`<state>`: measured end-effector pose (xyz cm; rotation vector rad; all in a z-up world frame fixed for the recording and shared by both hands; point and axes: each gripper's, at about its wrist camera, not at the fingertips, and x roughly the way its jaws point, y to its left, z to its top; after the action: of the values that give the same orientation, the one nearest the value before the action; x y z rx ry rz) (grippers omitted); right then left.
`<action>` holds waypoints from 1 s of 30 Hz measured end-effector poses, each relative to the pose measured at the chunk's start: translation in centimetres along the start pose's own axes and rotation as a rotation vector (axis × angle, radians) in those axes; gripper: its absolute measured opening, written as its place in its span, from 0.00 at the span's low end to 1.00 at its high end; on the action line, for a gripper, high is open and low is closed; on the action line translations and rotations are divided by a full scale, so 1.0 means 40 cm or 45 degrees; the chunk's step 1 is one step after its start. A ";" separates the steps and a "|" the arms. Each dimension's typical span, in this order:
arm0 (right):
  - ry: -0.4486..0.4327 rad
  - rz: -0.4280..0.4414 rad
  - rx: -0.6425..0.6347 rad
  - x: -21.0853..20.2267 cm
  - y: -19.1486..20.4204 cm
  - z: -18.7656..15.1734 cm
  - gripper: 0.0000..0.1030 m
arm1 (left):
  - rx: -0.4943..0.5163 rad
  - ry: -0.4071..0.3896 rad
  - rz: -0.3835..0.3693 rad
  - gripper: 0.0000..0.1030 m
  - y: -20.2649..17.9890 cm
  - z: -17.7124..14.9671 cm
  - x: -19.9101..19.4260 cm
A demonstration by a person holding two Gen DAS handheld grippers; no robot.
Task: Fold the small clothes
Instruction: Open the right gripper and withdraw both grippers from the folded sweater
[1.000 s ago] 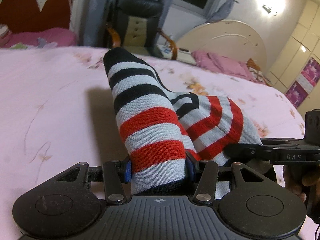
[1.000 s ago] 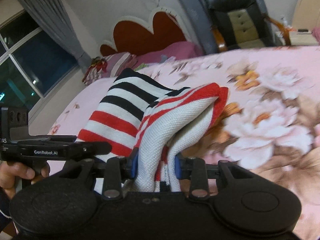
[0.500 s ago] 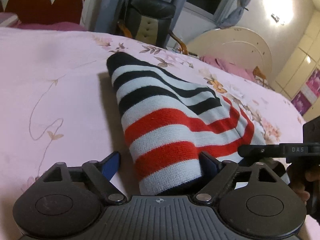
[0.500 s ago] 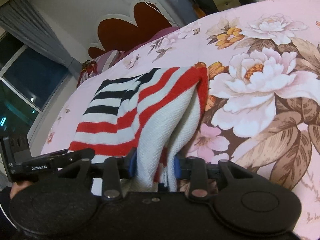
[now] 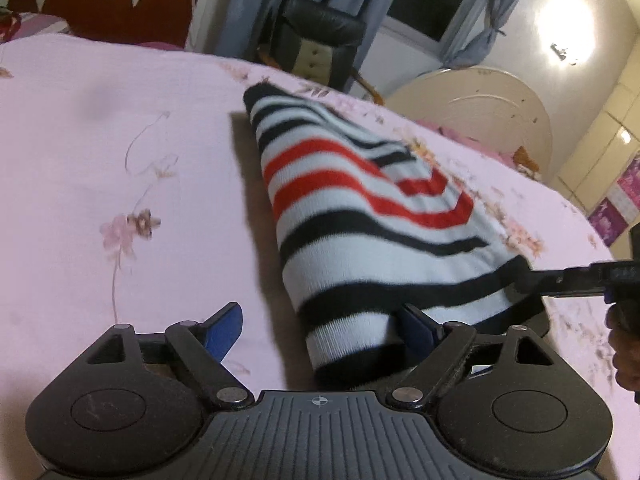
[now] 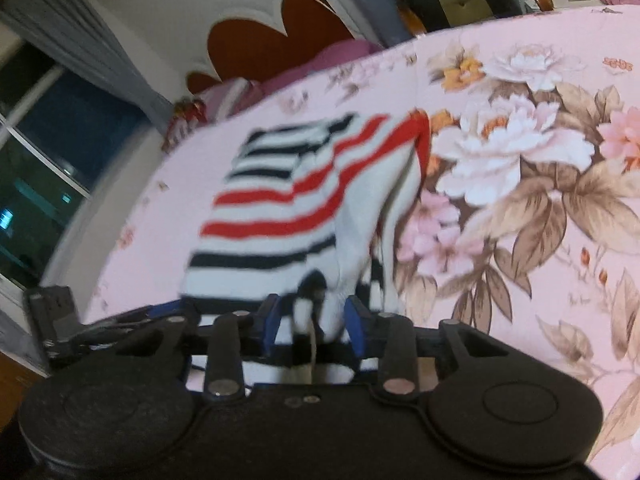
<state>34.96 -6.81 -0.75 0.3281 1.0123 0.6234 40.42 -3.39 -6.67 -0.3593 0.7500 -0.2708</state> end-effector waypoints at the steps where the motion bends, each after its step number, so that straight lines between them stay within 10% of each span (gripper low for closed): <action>1: -0.006 -0.061 -0.047 0.009 0.009 -0.006 0.17 | 0.031 -0.009 0.024 0.82 -0.011 -0.009 0.001; 11: -0.029 -0.302 -0.262 0.034 0.040 -0.067 0.10 | 0.142 -0.031 0.140 0.82 -0.042 -0.036 -0.024; 15: -0.081 -0.329 -0.246 0.000 0.070 -0.067 0.29 | 0.130 -0.044 0.174 0.82 -0.047 -0.049 -0.050; 30: -0.120 -0.370 -0.170 -0.039 0.076 -0.136 0.41 | 0.147 -0.084 0.331 0.85 -0.123 -0.075 -0.082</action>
<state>28.67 -5.53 -0.80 0.0882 0.9021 0.4059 35.44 -7.31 -4.66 -0.1583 0.7045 -0.0564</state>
